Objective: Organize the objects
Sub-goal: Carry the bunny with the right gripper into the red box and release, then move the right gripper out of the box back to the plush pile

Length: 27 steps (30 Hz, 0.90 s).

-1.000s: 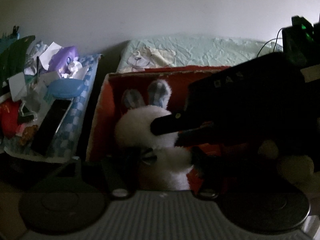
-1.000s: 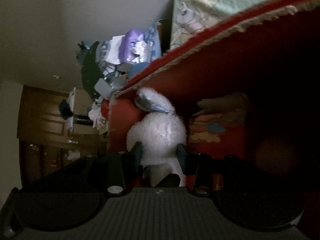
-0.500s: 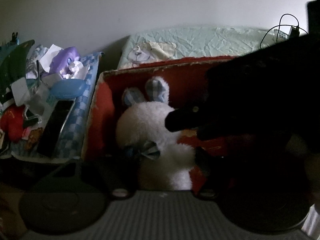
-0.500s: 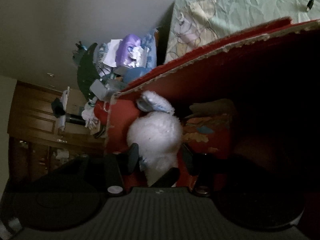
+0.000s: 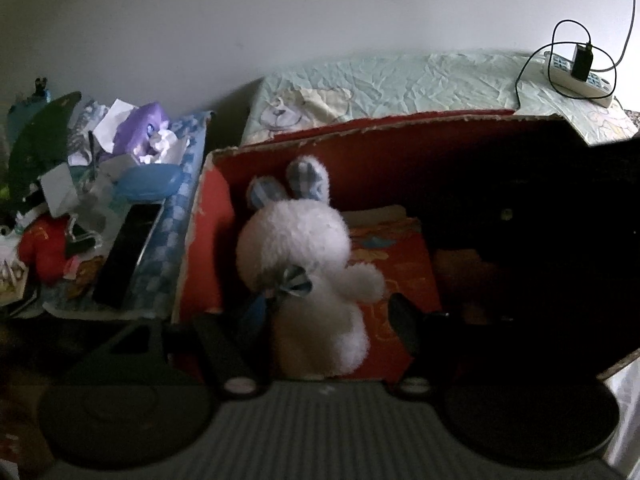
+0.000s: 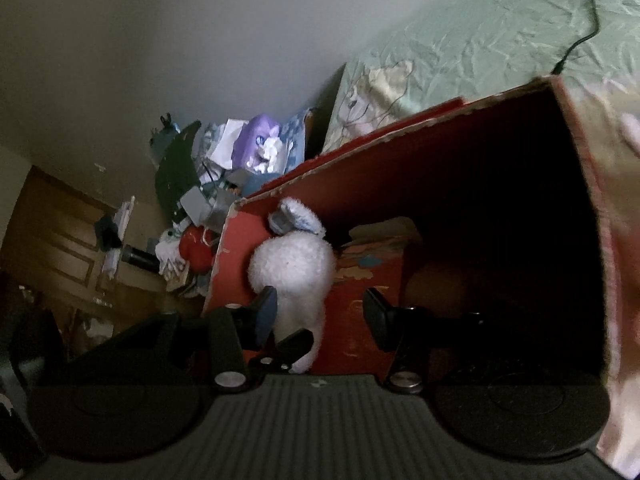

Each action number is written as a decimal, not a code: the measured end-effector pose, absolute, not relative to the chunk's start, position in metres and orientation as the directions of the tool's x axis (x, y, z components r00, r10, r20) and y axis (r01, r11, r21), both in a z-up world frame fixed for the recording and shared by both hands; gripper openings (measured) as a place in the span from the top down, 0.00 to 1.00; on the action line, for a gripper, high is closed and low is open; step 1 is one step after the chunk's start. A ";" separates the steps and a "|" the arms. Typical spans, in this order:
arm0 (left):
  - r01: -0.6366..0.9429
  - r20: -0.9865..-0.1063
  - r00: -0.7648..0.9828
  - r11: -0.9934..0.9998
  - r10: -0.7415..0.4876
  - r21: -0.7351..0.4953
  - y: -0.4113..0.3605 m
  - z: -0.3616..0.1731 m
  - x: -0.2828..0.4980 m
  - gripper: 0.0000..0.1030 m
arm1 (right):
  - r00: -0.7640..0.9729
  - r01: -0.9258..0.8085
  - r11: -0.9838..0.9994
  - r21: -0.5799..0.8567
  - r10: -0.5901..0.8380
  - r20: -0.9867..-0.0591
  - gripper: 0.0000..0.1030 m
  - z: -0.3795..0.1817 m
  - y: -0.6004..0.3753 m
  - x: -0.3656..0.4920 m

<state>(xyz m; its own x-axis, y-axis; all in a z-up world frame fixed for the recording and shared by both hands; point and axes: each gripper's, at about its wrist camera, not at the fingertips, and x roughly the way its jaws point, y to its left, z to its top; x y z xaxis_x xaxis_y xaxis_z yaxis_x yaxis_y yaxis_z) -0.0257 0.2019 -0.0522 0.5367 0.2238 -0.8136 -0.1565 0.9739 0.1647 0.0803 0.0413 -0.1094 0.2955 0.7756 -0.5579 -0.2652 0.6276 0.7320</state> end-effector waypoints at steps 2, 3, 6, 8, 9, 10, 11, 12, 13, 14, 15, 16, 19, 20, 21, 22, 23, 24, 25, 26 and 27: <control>-0.164 -0.817 0.528 0.972 0.229 0.167 0.198 -0.050 -0.025 0.29 | 0.308 -0.263 0.625 0.735 0.776 -0.550 0.50 -0.108 0.035 0.077; -0.168 -0.821 0.522 0.972 0.231 0.167 0.196 -0.049 -0.025 0.29 | 0.315 -0.264 0.625 0.735 0.776 -0.547 0.50 -0.106 0.032 0.075; -0.180 -0.830 0.509 0.971 0.230 0.159 0.188 -0.045 -0.025 0.29 | 0.332 -0.275 0.624 0.731 0.776 -0.537 0.50 -0.102 0.024 0.069; -0.186 -0.834 0.503 0.971 0.228 0.153 0.181 -0.042 -0.025 0.29 | 0.345 -0.288 0.629 0.722 0.772 -0.534 0.50 -0.099 0.018 0.063; -0.188 -0.834 0.502 0.970 0.230 0.155 0.178 -0.041 -0.025 0.29 | 0.353 -0.294 0.632 0.717 0.769 -0.534 0.50 -0.097 0.015 0.060; -0.191 -0.833 0.501 0.969 0.236 0.160 0.173 -0.040 -0.025 0.28 | 0.361 -0.302 0.637 0.709 0.765 -0.533 0.50 -0.095 0.012 0.058; -0.193 -0.832 0.499 0.967 0.241 0.164 0.169 -0.039 -0.025 0.28 | 0.368 -0.308 0.641 0.703 0.762 -0.533 0.50 -0.093 0.008 0.055; -0.194 -0.833 0.497 0.967 0.243 0.166 0.165 -0.038 -0.025 0.28 | 0.375 -0.314 0.645 0.697 0.758 -0.533 0.50 -0.092 0.004 0.053; -0.195 -0.833 0.496 0.967 0.244 0.167 0.162 -0.037 -0.024 0.28 | 0.381 -0.317 0.648 0.693 0.756 -0.532 0.50 -0.090 0.001 0.050; -0.195 -0.833 0.496 0.966 0.244 0.167 0.158 -0.036 -0.024 0.28 | 0.387 -0.319 0.649 0.691 0.755 -0.530 0.50 -0.089 -0.003 0.048; -0.196 -0.832 0.498 0.966 0.247 0.169 0.153 -0.035 -0.025 0.28 | 0.392 -0.320 0.649 0.690 0.754 -0.527 0.50 -0.088 -0.007 0.046; -0.195 -0.829 0.500 0.965 0.249 0.173 0.148 -0.034 -0.025 0.27 | 0.398 -0.319 0.649 0.691 0.753 -0.524 0.50 -0.087 -0.011 0.044; -0.187 -0.821 0.510 0.965 0.257 0.186 0.133 -0.030 -0.026 0.26 | 0.414 -0.314 0.647 0.695 0.752 -0.513 0.50 -0.085 -0.026 0.040; -0.185 -0.818 0.514 0.964 0.259 0.189 0.128 -0.029 -0.027 0.26 | 0.420 -0.313 0.646 0.697 0.752 -0.509 0.50 -0.084 -0.032 0.038; -0.180 -0.815 0.519 0.965 0.258 0.191 0.122 -0.028 -0.027 0.26 | 0.425 -0.312 0.645 0.697 0.751 -0.505 0.50 -0.083 -0.037 0.036; -0.176 -0.813 0.522 0.965 0.258 0.193 0.117 -0.027 -0.028 0.26 | 0.432 -0.310 0.645 0.698 0.750 -0.501 0.50 -0.083 -0.043 0.034; -0.172 -0.810 0.527 0.966 0.257 0.195 0.111 -0.025 -0.028 0.26 | 0.438 -0.308 0.645 0.699 0.748 -0.498 0.50 -0.082 -0.046 0.033; -0.169 -0.808 0.530 0.966 0.257 0.197 0.107 -0.024 -0.028 0.26 | 0.444 -0.307 0.645 0.700 0.748 -0.494 0.50 -0.081 -0.051 0.031; -0.165 -0.805 0.535 0.966 0.256 0.198 0.101 -0.023 -0.028 0.26 | 0.450 -0.307 0.644 0.700 0.747 -0.490 0.50 -0.080 -0.056 0.030; -0.160 -0.803 0.539 0.967 0.255 0.199 0.094 -0.021 -0.028 0.26 | 0.455 -0.308 0.644 0.700 0.746 -0.486 0.50 -0.079 -0.062 0.028; -0.155 -0.801 0.543 0.967 0.253 0.201 0.089 -0.020 -0.028 0.26 | 0.461 -0.308 0.644 0.700 0.745 -0.482 0.50 -0.078 -0.065 0.025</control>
